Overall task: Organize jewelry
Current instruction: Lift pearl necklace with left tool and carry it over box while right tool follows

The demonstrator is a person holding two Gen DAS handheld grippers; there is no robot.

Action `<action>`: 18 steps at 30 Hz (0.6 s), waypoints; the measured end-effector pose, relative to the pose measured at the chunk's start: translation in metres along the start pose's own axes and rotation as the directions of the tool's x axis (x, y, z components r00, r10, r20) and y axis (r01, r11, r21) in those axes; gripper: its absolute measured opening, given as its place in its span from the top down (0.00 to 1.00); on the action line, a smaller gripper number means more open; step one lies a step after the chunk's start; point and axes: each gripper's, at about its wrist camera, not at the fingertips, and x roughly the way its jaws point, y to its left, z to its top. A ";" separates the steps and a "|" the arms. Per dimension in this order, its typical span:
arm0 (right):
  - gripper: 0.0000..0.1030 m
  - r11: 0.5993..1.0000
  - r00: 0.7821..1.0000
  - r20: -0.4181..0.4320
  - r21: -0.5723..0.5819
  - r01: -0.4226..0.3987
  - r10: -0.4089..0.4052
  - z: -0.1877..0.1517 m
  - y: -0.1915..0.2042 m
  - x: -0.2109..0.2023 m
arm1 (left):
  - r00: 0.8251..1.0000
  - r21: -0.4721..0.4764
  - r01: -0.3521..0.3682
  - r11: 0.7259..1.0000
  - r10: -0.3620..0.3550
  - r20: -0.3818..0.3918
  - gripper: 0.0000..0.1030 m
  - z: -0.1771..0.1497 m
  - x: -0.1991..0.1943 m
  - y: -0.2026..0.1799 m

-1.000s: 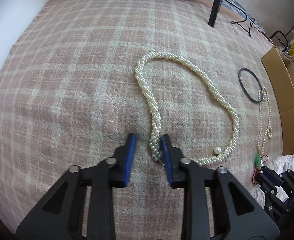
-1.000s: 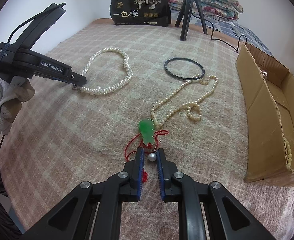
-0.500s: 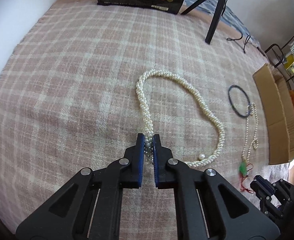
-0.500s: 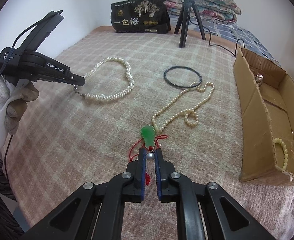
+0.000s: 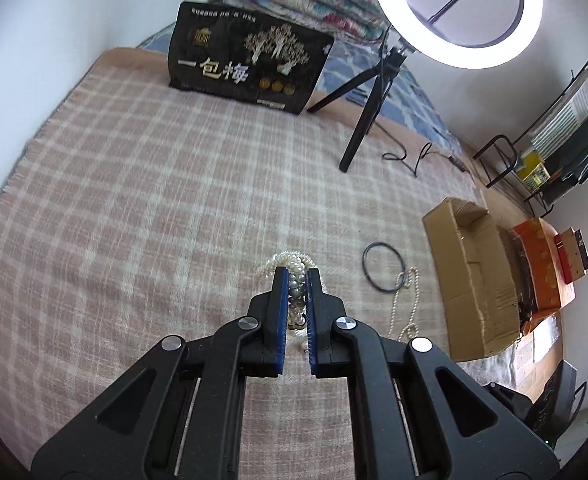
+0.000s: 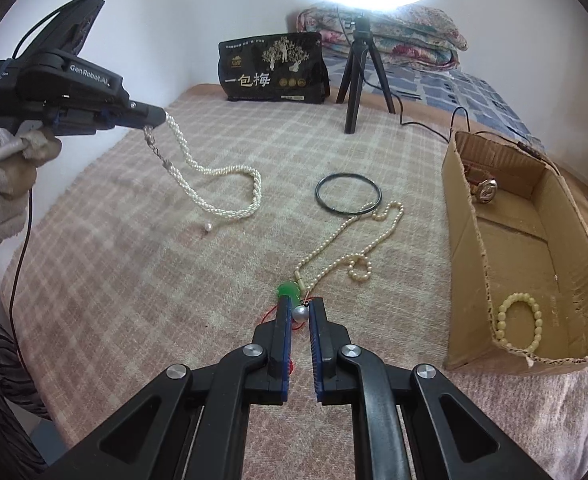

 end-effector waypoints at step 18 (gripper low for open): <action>0.94 1.000 0.996 0.083 0.003 0.020 -0.020 0.008 -0.001 -0.033 | 0.993 0.034 0.066 0.997 -0.069 0.100 0.94 0.011 -0.043 -0.018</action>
